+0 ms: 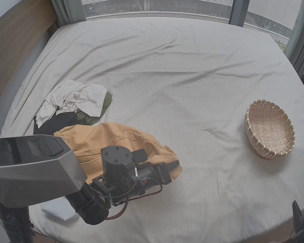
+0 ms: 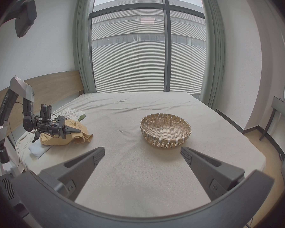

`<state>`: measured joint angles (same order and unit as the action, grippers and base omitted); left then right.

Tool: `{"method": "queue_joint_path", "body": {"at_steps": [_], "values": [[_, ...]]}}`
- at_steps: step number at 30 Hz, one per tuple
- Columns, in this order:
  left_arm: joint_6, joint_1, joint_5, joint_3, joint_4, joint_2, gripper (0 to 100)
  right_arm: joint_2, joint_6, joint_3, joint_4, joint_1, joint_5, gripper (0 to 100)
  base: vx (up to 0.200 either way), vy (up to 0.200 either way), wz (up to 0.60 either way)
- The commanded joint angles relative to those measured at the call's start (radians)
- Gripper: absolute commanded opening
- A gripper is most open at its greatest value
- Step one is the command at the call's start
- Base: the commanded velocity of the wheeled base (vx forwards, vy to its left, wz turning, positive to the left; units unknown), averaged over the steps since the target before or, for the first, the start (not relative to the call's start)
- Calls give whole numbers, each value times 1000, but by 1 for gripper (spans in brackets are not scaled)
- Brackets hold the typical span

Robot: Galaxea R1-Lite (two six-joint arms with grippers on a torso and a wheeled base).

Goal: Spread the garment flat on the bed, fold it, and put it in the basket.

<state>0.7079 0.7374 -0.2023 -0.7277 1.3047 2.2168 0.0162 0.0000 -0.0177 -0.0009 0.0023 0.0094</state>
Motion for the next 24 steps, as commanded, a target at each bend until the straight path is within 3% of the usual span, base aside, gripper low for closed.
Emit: {"method": "queue_joint_path", "body": {"at_steps": [1,24], "values": [[-1,46,4,-75,-38,15,0,-15,0,18,-1,1,1,100,0,0,0],[18,177,-3,-306,-62,83,0,-16,0,18,-1,1,1,100,0,0,0]]}}
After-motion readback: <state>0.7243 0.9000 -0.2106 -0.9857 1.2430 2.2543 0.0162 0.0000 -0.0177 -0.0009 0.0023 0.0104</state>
